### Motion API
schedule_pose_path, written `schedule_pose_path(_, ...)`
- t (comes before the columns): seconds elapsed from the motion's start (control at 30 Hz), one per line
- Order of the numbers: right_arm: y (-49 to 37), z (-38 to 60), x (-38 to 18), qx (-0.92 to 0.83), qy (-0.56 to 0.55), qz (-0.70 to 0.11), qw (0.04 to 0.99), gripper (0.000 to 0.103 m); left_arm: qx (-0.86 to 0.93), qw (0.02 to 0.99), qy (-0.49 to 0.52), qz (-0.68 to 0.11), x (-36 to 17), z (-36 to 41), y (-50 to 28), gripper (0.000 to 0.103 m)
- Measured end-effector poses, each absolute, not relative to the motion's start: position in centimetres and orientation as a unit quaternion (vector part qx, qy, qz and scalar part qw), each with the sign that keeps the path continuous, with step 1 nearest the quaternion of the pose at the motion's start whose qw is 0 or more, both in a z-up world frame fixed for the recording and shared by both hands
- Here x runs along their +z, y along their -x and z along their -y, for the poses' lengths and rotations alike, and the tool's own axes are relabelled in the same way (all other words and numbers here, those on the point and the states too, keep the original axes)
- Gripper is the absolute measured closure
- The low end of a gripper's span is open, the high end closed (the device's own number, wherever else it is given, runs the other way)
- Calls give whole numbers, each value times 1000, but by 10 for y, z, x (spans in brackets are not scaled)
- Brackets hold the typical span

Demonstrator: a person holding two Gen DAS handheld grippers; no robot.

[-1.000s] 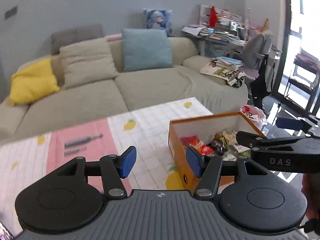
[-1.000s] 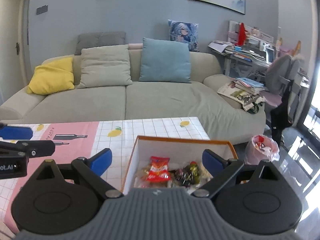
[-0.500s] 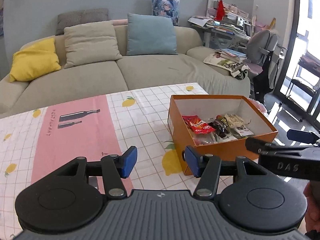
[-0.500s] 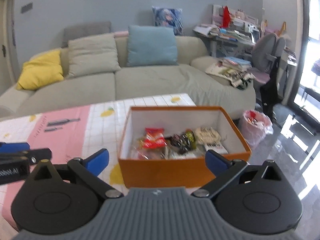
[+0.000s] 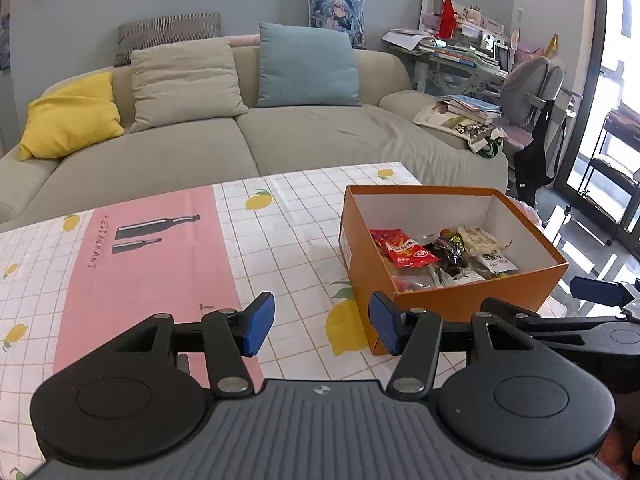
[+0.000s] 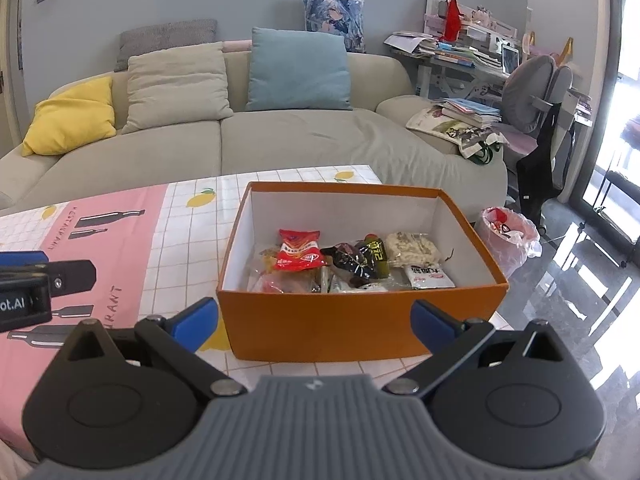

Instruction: Organize snacks

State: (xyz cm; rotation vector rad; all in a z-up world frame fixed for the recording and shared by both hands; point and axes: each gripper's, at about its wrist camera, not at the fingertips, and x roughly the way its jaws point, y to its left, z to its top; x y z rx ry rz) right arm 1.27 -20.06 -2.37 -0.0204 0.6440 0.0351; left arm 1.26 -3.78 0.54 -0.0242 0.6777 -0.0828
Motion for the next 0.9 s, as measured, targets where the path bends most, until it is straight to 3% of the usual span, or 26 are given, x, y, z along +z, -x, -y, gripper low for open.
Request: schedule_pose_path(0.9, -13, 198, -23, 34, 0, -339, 940, 3, -27, 936, 12, -351, 5, 33, -12, 38)
